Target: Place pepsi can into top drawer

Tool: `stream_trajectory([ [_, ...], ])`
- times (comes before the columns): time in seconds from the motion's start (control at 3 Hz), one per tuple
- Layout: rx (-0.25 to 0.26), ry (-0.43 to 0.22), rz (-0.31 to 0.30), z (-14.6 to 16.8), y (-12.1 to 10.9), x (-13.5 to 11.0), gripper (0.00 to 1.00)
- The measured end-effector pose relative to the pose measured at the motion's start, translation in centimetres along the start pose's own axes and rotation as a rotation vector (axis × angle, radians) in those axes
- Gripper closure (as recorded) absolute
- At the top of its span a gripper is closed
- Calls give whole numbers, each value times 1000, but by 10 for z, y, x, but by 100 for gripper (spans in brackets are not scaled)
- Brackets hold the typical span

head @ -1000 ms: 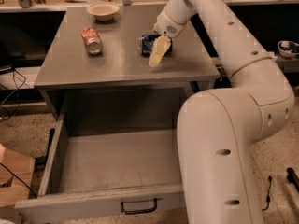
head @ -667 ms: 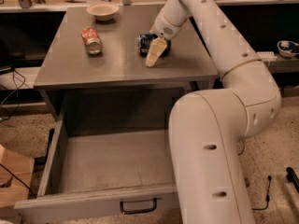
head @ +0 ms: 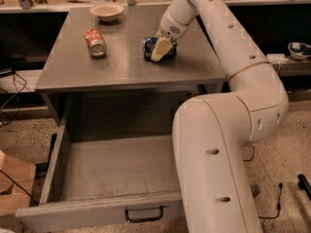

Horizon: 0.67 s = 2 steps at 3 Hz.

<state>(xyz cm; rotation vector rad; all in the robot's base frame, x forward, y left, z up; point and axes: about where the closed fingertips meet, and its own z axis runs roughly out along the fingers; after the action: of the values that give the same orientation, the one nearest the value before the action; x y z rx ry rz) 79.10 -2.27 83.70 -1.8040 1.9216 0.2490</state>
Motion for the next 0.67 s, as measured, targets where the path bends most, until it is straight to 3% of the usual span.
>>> stream_trajectory([
  [0.33, -3, -4, -19, -17, 7, -6, 89],
  [0.67, -18, -15, -45, -40, 26, -13, 100],
])
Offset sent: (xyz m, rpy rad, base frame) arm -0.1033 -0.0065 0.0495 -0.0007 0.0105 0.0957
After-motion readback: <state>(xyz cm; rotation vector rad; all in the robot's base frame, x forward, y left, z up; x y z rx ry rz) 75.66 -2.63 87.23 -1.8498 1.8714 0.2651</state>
